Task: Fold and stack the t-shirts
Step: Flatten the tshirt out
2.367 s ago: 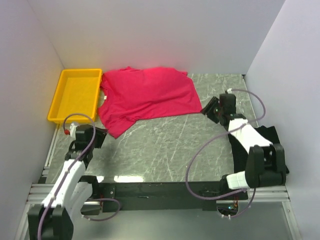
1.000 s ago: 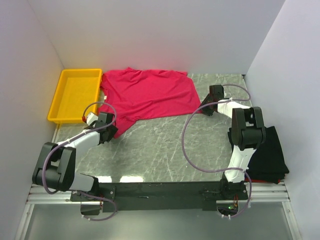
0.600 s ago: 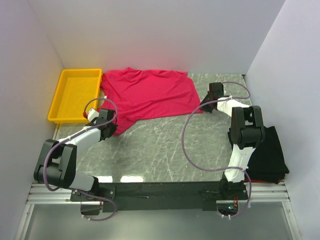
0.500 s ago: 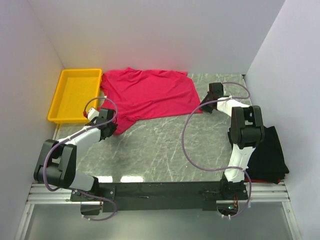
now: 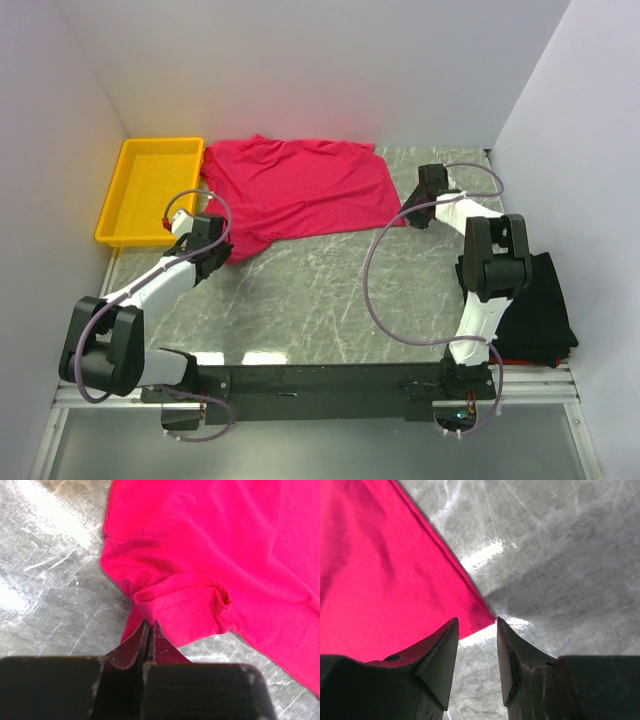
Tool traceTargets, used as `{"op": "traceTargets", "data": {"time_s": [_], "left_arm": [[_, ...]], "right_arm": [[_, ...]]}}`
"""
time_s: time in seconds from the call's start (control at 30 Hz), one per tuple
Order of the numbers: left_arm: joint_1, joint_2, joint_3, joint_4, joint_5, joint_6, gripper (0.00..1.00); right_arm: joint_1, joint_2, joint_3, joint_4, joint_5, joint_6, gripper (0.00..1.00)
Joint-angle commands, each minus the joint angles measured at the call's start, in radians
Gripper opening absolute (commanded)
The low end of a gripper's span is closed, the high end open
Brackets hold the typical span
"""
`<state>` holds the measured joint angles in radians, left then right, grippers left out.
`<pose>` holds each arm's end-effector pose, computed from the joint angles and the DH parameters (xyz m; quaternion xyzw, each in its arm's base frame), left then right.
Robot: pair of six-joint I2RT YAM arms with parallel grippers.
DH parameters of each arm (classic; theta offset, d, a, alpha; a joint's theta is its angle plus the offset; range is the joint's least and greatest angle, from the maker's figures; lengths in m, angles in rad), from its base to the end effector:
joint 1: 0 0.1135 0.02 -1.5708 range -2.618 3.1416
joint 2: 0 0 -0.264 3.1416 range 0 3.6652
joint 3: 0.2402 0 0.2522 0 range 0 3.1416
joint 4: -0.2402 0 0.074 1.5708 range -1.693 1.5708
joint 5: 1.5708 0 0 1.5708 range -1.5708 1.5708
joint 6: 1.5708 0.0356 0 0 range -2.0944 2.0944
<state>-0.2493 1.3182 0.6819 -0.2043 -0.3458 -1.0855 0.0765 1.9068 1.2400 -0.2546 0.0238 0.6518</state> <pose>0.2534 -0.0521 0.1917 -0.4297 0.8160 -0.0915 0.3757 0.4018 0.0299 0.1711 0.2725 0.9077 0.1031 0.3021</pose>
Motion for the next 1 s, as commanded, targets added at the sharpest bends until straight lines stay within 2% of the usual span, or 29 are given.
{"op": "traceTargets", "data": {"time_s": [0.0, 0.2, 0.67, 0.8, 0.87, 0.93, 0.97], "left_arm": [[-0.004, -0.025, 0.008, 0.003, -0.004, 0.021, 0.01], [-0.004, -0.043, 0.011, -0.007, -0.001, 0.027, 0.01], [-0.004, -0.102, 0.016, -0.026, 0.008, 0.045, 0.01], [-0.004, -0.109, 0.016, -0.03, 0.011, 0.05, 0.01], [-0.004, -0.12, 0.013, -0.033, 0.016, 0.052, 0.01], [-0.004, -0.137, 0.011, -0.04, 0.019, 0.053, 0.01], [-0.004, -0.145, 0.01, -0.043, 0.019, 0.053, 0.01]], "right_arm": [[0.023, 0.03, 0.082, -0.086, 0.07, -0.017, 0.44], [0.075, 0.054, 0.118, -0.141, 0.145, -0.003, 0.43], [0.097, 0.11, 0.202, -0.216, 0.134, 0.008, 0.4], [0.095, 0.126, 0.207, -0.222, 0.133, 0.005, 0.22], [0.095, 0.123, 0.2, -0.213, 0.117, 0.003, 0.09], [0.097, 0.123, 0.199, -0.21, 0.116, -0.001, 0.0], [0.095, 0.121, 0.199, -0.212, 0.114, -0.003, 0.0]]}}
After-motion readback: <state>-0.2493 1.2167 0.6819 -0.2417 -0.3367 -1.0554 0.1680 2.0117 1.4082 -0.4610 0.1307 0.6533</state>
